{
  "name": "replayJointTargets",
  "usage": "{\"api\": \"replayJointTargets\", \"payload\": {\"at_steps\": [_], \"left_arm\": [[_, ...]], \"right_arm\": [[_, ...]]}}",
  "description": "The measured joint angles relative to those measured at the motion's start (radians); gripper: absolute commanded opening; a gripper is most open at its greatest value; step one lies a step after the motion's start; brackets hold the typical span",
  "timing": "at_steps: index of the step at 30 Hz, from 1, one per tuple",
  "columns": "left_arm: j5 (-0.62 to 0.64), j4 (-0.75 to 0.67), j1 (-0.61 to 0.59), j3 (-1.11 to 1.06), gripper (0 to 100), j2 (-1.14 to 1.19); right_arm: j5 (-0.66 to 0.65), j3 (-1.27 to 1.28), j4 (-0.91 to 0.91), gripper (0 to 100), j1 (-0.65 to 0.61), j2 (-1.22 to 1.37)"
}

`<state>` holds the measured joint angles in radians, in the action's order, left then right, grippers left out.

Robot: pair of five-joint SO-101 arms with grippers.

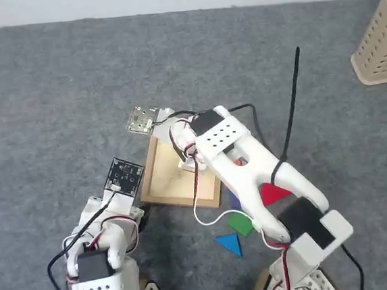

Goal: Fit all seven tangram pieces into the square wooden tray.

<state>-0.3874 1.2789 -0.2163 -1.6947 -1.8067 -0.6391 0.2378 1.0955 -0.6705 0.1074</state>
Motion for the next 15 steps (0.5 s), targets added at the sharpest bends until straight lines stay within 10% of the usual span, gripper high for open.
{"api": "replayJointTargets", "payload": {"at_steps": [15], "left_arm": [[0.000, 0.000, 0.000, 0.000, 28, 0.000]], "right_arm": [[0.146, 0.160, -0.123, 0.7, 0.057, -0.003]]}}
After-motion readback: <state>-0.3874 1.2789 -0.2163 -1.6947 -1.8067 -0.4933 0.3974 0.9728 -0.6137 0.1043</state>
